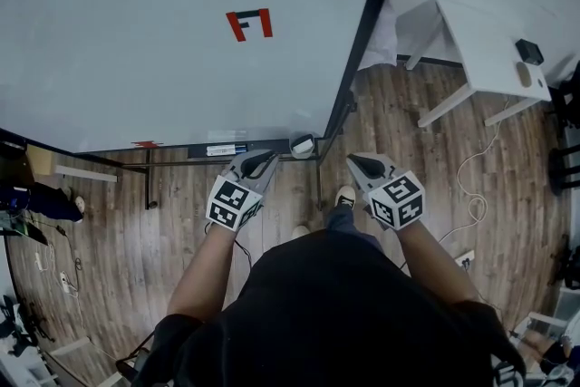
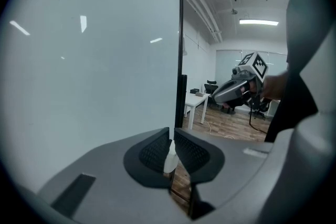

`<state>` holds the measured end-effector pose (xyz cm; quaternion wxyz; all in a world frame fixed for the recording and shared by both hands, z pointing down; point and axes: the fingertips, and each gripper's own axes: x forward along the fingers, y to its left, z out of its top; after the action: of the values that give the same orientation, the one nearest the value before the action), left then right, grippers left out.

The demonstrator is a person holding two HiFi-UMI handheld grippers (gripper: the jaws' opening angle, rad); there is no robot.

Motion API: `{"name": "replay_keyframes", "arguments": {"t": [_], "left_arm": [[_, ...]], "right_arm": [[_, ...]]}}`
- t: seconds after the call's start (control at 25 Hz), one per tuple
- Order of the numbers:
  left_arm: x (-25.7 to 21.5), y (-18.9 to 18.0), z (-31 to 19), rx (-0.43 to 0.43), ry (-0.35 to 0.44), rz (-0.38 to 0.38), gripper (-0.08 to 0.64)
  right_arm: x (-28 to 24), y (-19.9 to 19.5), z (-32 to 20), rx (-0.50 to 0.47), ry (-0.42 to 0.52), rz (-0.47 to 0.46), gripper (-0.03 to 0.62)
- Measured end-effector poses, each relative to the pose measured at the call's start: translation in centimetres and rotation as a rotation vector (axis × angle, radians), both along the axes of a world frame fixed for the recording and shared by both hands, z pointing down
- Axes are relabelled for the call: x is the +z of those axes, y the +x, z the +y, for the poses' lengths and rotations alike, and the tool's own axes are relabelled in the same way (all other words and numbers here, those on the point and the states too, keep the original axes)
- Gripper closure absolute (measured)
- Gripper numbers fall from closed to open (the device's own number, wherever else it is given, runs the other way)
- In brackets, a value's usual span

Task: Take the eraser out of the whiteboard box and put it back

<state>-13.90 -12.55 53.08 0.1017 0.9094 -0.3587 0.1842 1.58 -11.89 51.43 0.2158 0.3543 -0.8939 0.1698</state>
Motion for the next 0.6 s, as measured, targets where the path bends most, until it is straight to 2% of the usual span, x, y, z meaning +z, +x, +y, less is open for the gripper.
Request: {"name": "replay_keyframes", "arguments": {"t": [0.6], "left_arm": [[3.7, 2.5, -2.1, 0.008, -0.088, -0.015, 0.488]], "right_arm": [[2.6, 1.9, -1.7, -0.007, -0.048, 0.000, 0.598]]}}
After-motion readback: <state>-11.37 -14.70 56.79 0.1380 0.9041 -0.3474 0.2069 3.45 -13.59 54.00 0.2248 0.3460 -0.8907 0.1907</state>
